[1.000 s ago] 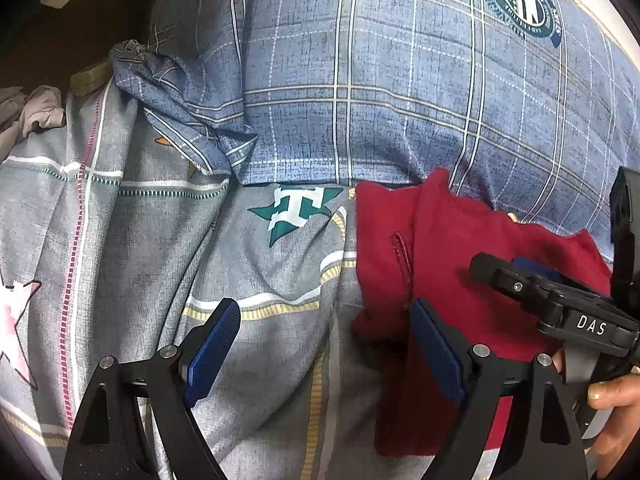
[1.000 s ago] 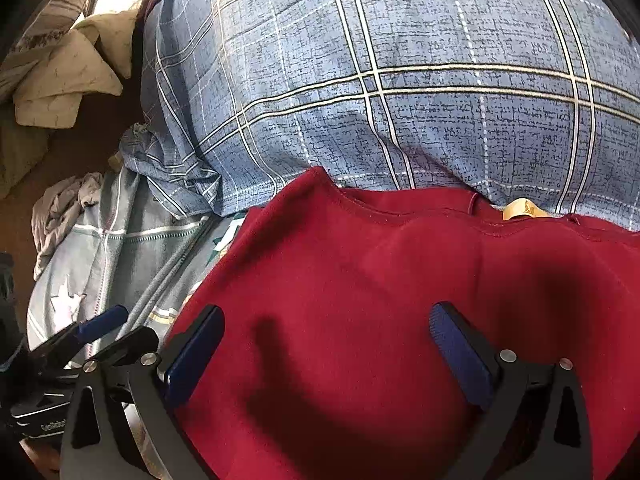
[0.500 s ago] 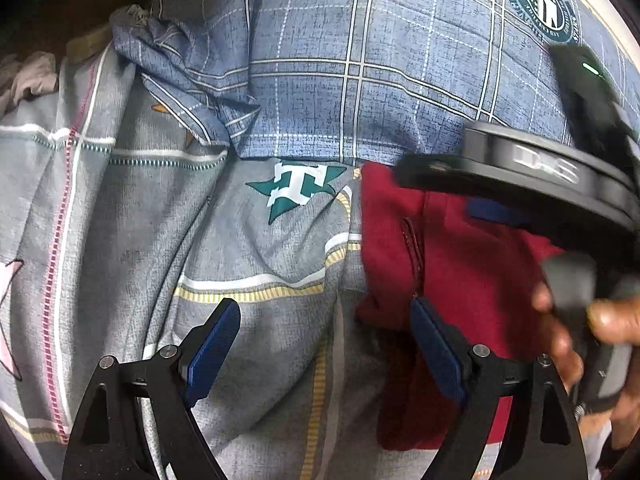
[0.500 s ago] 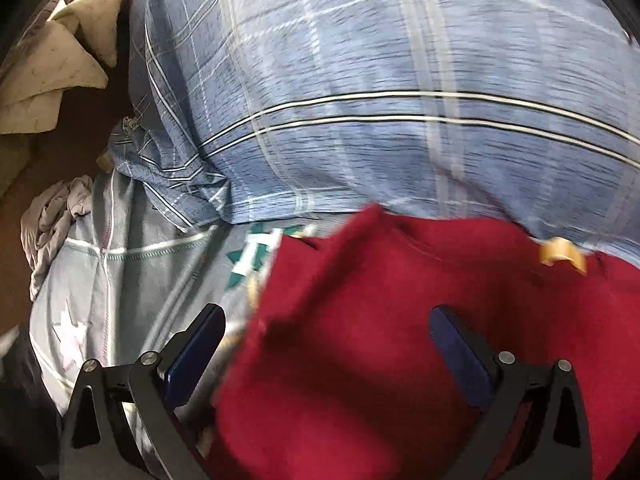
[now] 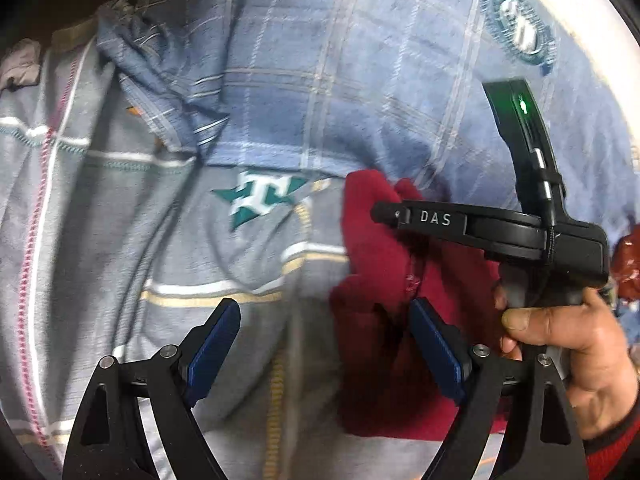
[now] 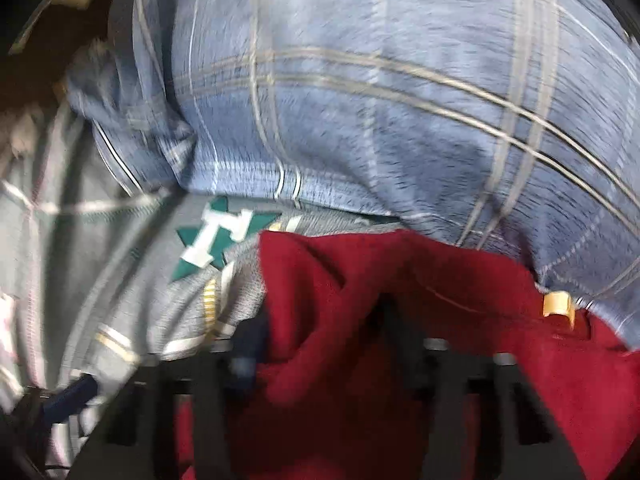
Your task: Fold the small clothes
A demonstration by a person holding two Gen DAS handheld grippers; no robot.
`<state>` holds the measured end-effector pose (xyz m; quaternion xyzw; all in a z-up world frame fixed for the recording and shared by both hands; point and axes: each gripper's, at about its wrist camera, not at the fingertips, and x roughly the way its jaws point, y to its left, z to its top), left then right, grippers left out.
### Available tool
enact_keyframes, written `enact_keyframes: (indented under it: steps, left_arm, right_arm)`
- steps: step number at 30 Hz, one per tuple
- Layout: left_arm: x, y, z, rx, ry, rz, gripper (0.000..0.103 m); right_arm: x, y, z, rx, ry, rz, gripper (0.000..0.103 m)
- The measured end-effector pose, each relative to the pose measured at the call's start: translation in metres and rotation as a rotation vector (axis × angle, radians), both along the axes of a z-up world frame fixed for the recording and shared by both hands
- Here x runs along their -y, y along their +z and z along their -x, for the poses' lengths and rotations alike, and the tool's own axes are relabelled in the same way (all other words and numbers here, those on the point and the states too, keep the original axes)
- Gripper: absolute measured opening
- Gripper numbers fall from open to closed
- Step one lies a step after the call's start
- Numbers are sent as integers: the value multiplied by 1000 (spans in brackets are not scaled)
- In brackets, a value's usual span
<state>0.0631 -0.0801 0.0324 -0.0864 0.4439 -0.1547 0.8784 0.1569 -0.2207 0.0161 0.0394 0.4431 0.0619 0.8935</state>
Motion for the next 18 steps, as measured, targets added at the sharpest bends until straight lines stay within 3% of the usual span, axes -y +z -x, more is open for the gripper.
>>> enact_keyframes:
  steps: [2,7,16,17,18]
  left_arm:
    - [4,1,2,12,-41,17,87]
    - [11,-1,4,7,-143,47,87]
    - [21,-28,-22,-50,-106,-7,85]
    - [24,-30,-24,-48,-103,-13,80]
    - [25,-31,-25,-48,-99,-13,66]
  right_arm:
    - [13,5,8,11,-6,-65,23]
    - [21,14,13,25,-15,-112,20]
    - [22,18,17,32,16,-121,19]
    - [21,18,16,29,19,-118,19]
    - [21,17,16,27,21,-118,19]
